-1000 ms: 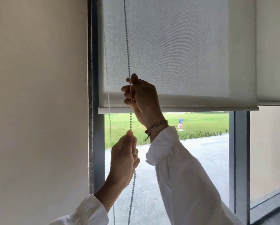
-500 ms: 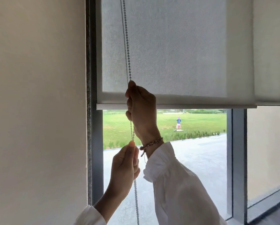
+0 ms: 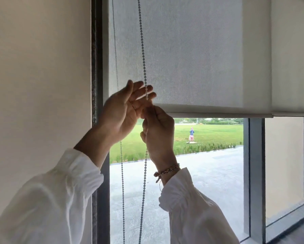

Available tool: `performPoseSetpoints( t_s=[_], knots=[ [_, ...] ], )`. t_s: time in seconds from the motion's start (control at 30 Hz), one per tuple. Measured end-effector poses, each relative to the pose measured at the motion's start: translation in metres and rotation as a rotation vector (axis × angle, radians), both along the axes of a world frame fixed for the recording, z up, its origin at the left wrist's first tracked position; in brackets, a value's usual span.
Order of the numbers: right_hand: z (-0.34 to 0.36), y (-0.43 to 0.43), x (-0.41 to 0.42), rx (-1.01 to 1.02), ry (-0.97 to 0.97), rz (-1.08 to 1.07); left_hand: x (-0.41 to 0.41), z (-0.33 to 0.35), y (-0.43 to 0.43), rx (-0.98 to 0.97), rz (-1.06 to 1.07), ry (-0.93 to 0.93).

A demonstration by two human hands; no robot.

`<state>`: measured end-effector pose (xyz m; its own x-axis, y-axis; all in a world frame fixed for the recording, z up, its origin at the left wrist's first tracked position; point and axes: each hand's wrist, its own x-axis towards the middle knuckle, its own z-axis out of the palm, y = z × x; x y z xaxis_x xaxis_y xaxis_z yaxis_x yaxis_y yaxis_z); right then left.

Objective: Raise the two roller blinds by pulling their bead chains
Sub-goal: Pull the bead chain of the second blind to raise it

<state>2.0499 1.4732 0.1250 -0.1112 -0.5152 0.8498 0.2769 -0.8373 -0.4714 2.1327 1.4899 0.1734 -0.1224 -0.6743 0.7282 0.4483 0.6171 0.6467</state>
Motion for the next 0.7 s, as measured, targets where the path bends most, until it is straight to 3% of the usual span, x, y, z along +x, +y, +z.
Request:
performPoseSetpoints(
  t_s=[0.13, 0.23, 0.43, 0.7],
  knots=[
    [-0.001, -0.001, 0.001, -0.02, -0.001, 0.001, -0.004, 0.044, 0.016, 0.003, -0.103, 0.057],
    [-0.002, 0.001, 0.004, -0.04, 0.017, -0.024, -0.011, 0.056, 0.015, 0.049, -0.003, 0.056],
    [-0.004, 0.001, 0.008, -0.06, 0.012, -0.089, -0.016, 0.055, 0.011, 0.055, 0.062, 0.149],
    [-0.036, -0.007, 0.003, 0.016, 0.051, -0.023, -0.017, 0.025, -0.003, 0.04, 0.067, 0.142]
  ],
)
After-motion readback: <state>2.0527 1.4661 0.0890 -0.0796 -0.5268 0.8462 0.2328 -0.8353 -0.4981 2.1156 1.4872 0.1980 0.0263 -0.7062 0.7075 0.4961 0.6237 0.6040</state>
